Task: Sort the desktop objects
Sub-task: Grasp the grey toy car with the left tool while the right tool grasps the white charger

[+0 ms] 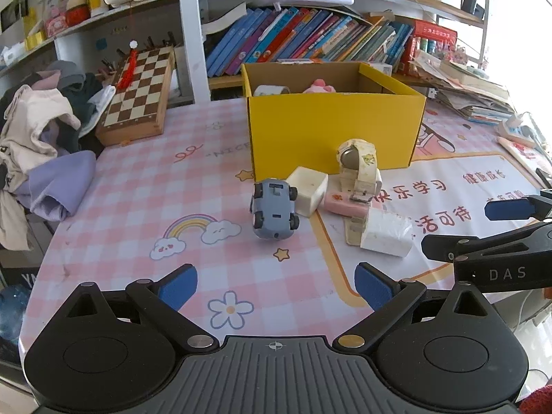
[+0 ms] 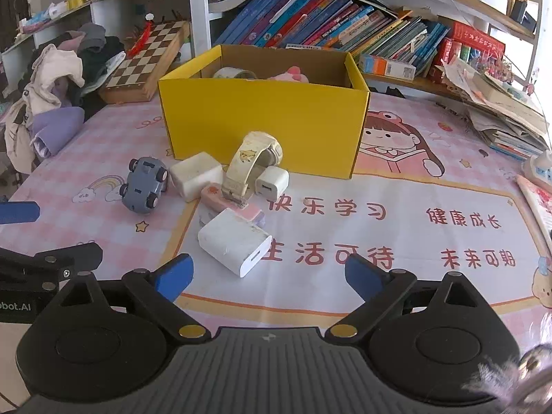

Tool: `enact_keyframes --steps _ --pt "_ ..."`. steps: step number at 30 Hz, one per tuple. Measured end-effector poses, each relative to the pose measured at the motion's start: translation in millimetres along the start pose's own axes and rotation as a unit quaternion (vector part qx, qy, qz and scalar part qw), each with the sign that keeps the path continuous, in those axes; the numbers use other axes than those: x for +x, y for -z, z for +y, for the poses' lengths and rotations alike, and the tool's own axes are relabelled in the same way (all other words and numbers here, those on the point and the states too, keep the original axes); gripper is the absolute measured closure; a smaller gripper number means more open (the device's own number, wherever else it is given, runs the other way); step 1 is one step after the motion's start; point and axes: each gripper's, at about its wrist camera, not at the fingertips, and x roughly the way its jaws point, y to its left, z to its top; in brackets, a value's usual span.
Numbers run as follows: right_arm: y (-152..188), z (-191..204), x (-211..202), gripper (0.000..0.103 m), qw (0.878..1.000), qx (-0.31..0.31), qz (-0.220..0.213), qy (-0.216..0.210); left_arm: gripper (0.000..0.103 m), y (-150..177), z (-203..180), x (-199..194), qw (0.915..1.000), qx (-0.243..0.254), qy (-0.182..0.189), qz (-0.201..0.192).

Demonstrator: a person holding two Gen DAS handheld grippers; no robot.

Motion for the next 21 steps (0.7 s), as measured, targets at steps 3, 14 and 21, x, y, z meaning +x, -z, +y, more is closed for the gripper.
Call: enact_keyframes --steps 3,14,21 --pt "-3 -1 4 0.008 1.0 -0.003 0.004 -0.006 0.004 -2 -1 2 1.0 0.002 0.003 -0.001" --pt "-16 3 28 0.015 0.999 -0.022 0.033 -0.033 0.004 -10 -1 15 0.9999 0.008 -0.002 0.01" --pt "-23 9 47 0.021 0.997 -0.031 0.058 -0.049 0.005 -12 3 20 0.9998 0.01 -0.01 0.017"
